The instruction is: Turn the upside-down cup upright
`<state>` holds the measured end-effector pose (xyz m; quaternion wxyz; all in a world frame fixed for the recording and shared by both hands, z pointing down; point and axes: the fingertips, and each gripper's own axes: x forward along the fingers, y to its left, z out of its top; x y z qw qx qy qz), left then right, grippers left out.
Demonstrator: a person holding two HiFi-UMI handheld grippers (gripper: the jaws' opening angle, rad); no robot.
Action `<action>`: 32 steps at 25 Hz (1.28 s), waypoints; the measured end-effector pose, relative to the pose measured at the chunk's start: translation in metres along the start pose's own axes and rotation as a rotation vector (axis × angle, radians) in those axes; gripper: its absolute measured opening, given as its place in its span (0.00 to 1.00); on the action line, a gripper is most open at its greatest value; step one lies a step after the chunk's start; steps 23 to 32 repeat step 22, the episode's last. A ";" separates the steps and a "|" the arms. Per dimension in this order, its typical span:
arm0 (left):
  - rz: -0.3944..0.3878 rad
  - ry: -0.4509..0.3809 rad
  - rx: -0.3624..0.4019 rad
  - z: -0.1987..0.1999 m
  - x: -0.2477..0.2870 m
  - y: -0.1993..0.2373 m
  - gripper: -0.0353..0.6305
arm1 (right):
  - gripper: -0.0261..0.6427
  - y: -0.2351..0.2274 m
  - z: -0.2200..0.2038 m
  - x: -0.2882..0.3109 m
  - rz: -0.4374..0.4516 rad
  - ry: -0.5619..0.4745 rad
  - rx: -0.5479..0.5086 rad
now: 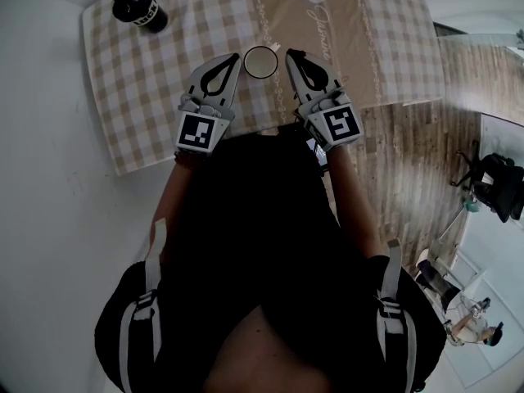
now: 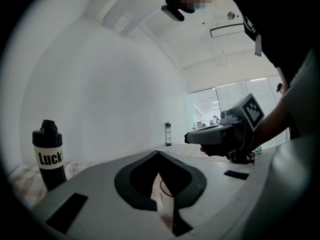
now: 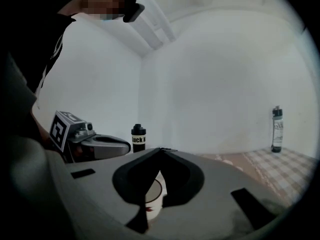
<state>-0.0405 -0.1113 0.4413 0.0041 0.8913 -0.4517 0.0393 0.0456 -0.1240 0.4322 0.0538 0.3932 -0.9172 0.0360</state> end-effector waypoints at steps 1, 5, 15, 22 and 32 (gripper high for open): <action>-0.001 0.003 -0.001 -0.001 0.001 0.000 0.05 | 0.05 -0.002 -0.001 0.000 -0.002 0.001 0.006; -0.001 0.013 -0.007 -0.005 0.003 0.003 0.05 | 0.05 -0.006 -0.003 0.002 -0.004 0.006 0.017; 0.046 0.057 -0.007 -0.027 0.006 0.015 0.05 | 0.05 -0.016 -0.017 -0.002 -0.016 0.024 0.045; 0.064 0.106 0.002 -0.047 -0.001 0.021 0.05 | 0.05 -0.016 -0.022 -0.002 -0.019 0.041 0.052; 0.064 0.106 0.002 -0.047 -0.001 0.021 0.05 | 0.05 -0.016 -0.022 -0.002 -0.019 0.041 0.052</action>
